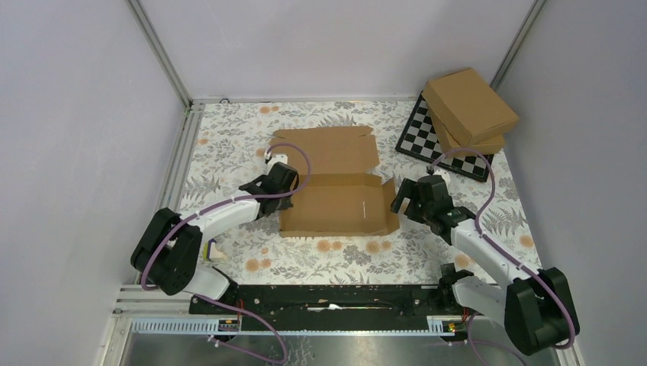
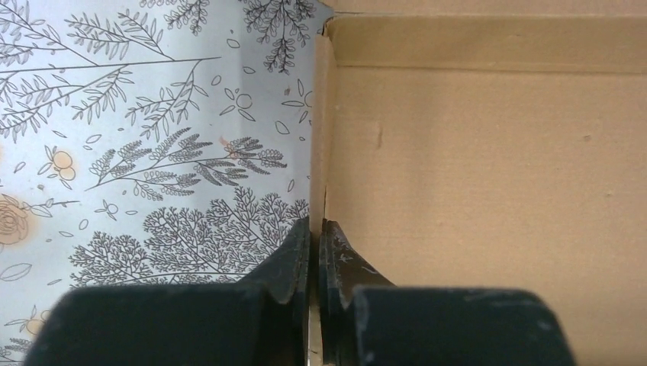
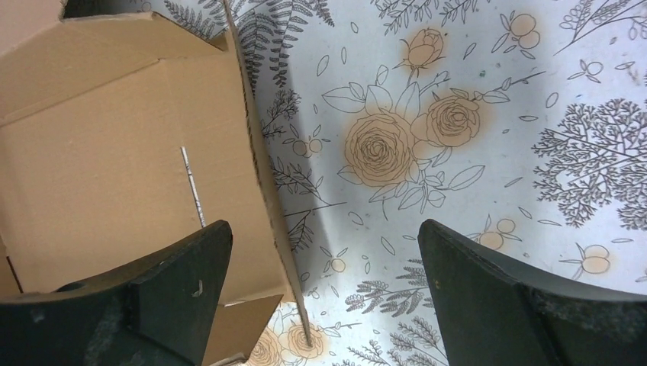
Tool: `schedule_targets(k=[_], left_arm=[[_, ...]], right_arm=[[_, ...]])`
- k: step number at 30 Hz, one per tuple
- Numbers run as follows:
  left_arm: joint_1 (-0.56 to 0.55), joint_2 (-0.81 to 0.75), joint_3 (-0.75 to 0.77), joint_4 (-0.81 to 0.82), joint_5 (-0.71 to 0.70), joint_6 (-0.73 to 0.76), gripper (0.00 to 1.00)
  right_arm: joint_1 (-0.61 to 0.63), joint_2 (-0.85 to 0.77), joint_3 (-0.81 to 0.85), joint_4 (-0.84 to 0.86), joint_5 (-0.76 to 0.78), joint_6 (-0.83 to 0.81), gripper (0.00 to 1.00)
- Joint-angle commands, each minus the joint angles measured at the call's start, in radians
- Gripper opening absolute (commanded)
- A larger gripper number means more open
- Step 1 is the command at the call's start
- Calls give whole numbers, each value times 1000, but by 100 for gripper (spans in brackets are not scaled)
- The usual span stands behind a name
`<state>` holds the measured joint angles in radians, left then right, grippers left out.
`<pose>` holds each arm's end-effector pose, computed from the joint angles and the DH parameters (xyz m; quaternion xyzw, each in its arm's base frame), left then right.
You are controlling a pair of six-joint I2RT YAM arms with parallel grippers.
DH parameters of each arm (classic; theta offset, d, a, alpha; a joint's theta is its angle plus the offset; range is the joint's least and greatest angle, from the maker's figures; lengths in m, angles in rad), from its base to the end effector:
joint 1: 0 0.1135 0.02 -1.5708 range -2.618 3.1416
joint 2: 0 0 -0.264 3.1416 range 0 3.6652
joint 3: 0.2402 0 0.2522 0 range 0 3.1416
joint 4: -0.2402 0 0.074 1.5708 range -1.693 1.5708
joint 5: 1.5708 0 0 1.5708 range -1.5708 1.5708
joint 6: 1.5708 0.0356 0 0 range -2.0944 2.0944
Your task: Fold the paper box
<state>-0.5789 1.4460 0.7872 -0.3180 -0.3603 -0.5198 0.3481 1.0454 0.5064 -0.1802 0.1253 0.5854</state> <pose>0.2393 -0.1414 0.1840 -0.0246 0.9419 -0.0042 0.3350 0.1997 0.0677 0.1956 0.1333 0.8995 0.1346 0.3938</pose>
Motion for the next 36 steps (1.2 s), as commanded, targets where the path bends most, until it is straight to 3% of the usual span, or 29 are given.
schedule_targets(k=[1,11,28,36], left_arm=[[13,-49,-27,69,-16,3,0],[14,-145,-112,139,31,-33,0],[22,-494,-259,245,144,-67,0],[22,-531,-264,258,154,-66,0]], right_arm=[[-27,49,26,67,-105,12,100],[-30,-36,61,69,-260,-100,100],[-31,-89,111,-25,18,-94,100],[-31,-80,140,-20,102,-88,99]])
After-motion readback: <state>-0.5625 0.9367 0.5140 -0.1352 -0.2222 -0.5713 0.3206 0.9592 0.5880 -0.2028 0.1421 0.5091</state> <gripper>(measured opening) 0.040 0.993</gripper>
